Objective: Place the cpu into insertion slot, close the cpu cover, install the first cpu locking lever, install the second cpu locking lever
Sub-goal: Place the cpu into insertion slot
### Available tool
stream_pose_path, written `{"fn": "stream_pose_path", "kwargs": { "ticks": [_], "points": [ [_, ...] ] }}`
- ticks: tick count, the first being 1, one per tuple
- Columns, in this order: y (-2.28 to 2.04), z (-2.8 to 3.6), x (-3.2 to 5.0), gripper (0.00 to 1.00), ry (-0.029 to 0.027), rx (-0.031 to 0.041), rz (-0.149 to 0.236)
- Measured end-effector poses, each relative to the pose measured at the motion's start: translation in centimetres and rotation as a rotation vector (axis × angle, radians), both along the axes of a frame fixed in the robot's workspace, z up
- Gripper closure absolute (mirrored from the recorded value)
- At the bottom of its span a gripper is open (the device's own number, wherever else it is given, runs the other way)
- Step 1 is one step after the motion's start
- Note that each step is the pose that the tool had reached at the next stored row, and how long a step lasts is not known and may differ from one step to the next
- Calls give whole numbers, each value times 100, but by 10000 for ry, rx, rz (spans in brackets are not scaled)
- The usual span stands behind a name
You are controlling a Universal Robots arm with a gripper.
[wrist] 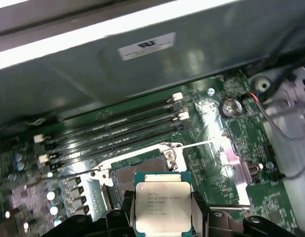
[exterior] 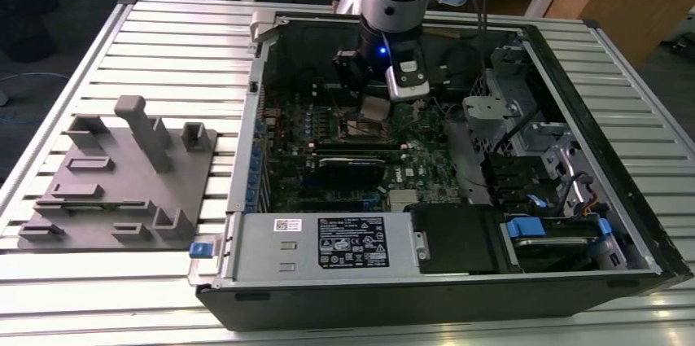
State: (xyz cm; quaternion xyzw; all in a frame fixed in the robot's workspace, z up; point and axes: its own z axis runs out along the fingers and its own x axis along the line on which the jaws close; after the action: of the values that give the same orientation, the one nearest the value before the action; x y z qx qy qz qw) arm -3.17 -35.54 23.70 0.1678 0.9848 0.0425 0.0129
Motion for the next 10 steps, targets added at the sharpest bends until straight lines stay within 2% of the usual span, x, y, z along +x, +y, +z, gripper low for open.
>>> {"fn": "stream_pose_path", "kwargs": {
  "ticks": [10],
  "points": [
    [0,0,0,46,1,-1,-1816]
  ]
}}
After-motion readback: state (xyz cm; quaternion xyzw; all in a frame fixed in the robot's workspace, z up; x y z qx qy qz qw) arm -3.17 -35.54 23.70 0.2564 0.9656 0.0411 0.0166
